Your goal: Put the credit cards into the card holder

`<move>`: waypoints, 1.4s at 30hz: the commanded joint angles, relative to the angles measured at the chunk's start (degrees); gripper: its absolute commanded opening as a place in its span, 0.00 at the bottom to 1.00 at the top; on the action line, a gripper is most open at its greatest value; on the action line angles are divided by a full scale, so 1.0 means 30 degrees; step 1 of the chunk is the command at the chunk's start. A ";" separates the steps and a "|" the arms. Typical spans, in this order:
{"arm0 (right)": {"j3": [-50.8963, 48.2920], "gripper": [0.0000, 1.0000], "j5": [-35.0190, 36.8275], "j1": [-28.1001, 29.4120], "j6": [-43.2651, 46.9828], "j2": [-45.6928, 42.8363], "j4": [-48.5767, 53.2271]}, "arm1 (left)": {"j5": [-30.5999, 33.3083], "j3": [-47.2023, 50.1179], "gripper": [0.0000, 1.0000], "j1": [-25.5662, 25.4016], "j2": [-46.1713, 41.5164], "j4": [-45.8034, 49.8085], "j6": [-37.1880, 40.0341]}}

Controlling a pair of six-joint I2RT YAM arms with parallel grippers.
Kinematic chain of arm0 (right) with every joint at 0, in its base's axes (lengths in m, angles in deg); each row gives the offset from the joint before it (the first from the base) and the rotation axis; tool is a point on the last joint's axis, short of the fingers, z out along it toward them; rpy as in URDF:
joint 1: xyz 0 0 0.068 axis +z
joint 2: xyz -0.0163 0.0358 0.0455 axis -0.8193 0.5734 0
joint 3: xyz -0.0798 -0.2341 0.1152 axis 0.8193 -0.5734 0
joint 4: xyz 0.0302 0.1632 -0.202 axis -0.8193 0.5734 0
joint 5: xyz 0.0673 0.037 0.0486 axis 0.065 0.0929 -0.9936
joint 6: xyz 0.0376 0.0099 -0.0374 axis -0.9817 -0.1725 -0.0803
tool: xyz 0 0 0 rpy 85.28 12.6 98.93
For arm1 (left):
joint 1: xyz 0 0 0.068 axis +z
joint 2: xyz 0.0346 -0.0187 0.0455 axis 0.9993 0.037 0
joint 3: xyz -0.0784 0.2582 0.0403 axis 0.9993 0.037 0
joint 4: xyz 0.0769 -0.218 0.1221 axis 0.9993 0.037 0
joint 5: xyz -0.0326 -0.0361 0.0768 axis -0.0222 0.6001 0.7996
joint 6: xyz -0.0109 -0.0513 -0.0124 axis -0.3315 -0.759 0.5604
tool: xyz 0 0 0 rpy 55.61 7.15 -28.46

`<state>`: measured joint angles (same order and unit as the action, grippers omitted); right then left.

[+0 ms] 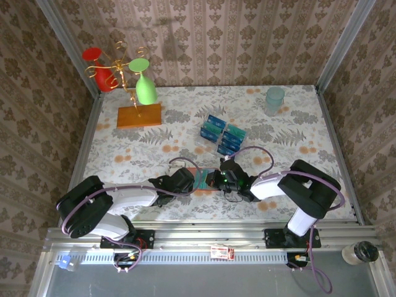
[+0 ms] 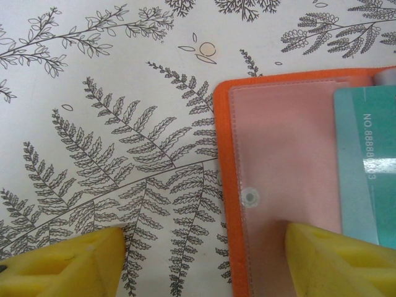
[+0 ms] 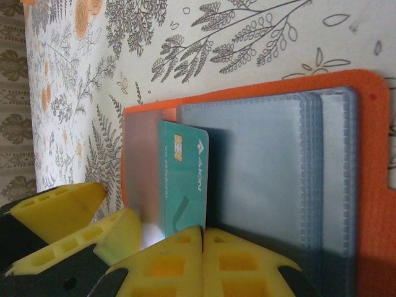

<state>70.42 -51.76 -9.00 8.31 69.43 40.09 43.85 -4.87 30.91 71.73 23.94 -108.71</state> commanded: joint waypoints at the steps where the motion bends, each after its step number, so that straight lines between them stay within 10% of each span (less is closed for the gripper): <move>1: 0.0266 0.00 -0.0193 0.0160 0.0456 0.0636 0.1595 | 0.0110 0.0042 0.70 -0.0113 -0.0331 0.0413 -0.0264; 14: 0.1021 0.08 -0.0322 -0.0054 0.1386 0.0194 0.3615 | -0.0350 0.0351 0.71 0.1978 -0.2101 0.1827 0.0236; 28: 0.4031 0.55 -0.0681 -0.0783 0.4779 -0.0955 0.9377 | -0.0789 0.0749 0.70 0.1983 -0.0826 0.0874 0.0120; 42: 0.6606 0.27 -0.0006 -0.0802 0.7156 -0.0241 1.2795 | -0.0822 0.1052 0.70 0.1933 -0.0850 0.0314 0.0090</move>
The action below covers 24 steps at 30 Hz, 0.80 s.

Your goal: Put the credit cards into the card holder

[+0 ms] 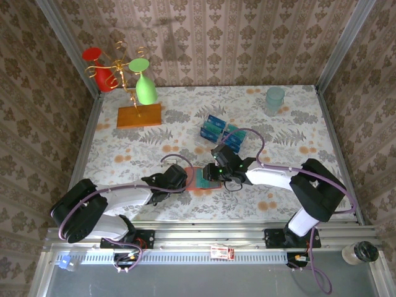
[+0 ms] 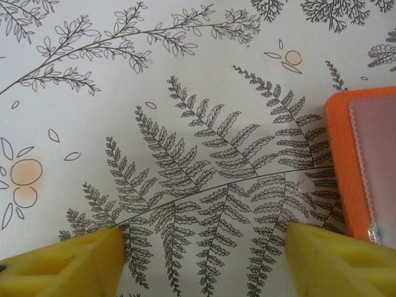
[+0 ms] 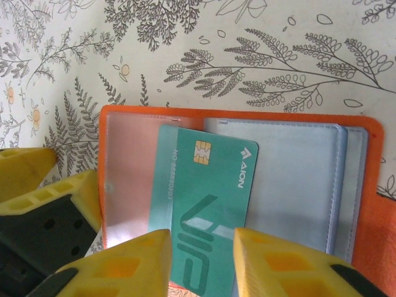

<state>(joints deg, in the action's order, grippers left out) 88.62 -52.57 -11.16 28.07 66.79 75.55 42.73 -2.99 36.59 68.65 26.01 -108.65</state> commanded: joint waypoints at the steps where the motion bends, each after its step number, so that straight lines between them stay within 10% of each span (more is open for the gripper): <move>1: 0.0646 0.27 0.0176 -0.0070 0.0575 0.0877 0.0927 | -0.0441 0.0403 0.70 0.0018 0.0177 -0.0377 0.0071; 24: 0.2791 0.21 -0.2262 0.0588 -0.0455 0.3119 -0.0694 | -0.0474 0.0103 0.70 -0.0224 0.0704 -0.0544 0.0033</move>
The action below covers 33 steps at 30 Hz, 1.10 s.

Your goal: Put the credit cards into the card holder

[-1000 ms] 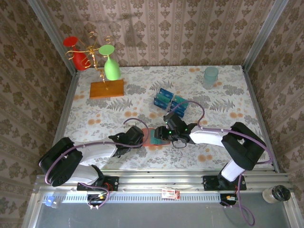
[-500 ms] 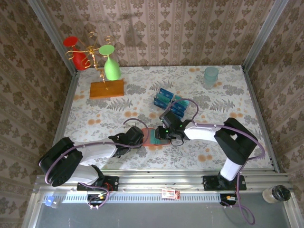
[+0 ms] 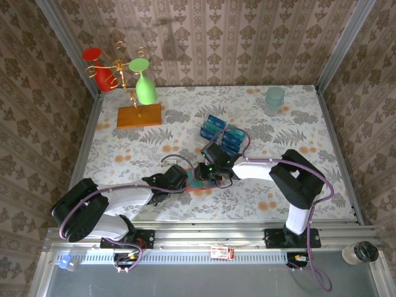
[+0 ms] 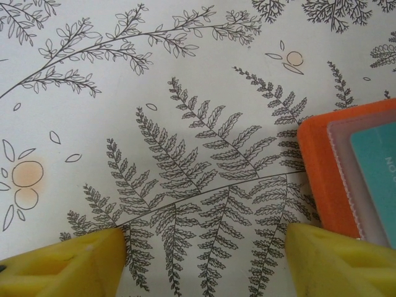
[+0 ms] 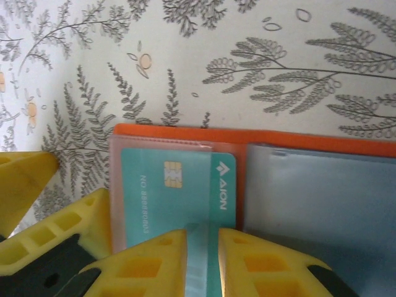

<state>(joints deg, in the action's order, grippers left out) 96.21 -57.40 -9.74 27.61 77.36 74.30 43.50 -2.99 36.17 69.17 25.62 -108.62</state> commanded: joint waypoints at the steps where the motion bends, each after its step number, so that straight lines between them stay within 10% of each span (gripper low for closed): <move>1: 0.0213 0.20 -0.0439 0.0110 -0.0197 -0.0764 -0.0083 | -0.0710 0.0110 0.70 -0.0122 0.0528 -0.0427 0.0016; 33: -0.0664 0.13 -0.0688 0.0860 -0.1127 0.0380 -0.0976 | -0.0565 0.0110 0.70 -0.0351 0.0648 -0.0527 -0.0077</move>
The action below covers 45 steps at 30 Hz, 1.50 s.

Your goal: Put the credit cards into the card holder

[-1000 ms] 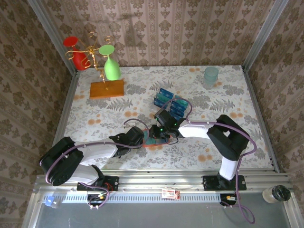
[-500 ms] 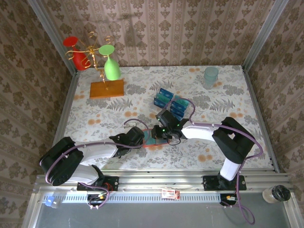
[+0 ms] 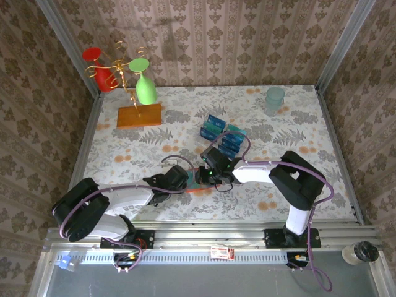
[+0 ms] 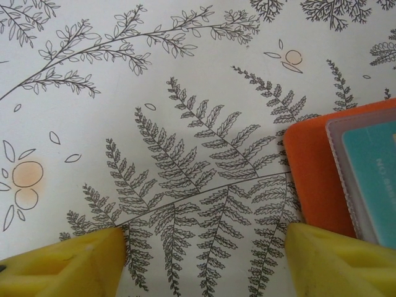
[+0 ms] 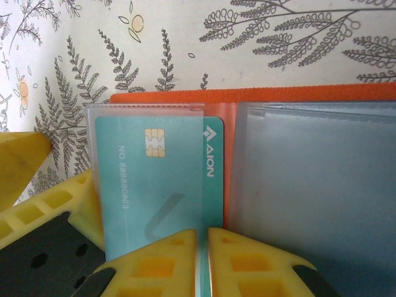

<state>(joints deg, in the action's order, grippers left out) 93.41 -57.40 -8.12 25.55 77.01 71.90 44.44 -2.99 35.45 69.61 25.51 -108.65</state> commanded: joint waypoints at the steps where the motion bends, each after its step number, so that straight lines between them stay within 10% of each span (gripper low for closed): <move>1: 0.0268 0.13 -0.0636 0.0334 -0.0480 0.0465 -0.0147 | -0.0863 0.0088 0.70 -0.0119 0.0473 -0.0460 -0.0061; 19: 0.0718 0.14 0.0597 -0.0096 0.1685 -0.1838 0.2311 | -0.0796 0.0325 0.71 0.2284 -0.5412 0.3703 0.0942; 45: 0.0174 0.09 -0.1922 -0.1430 0.1407 -0.1014 0.0366 | -0.1049 -0.0515 0.72 -0.0029 -0.1911 0.0617 0.0667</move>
<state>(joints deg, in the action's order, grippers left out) 93.80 -60.85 -12.14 30.34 72.82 73.71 39.52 -4.48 35.76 63.25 27.87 -105.65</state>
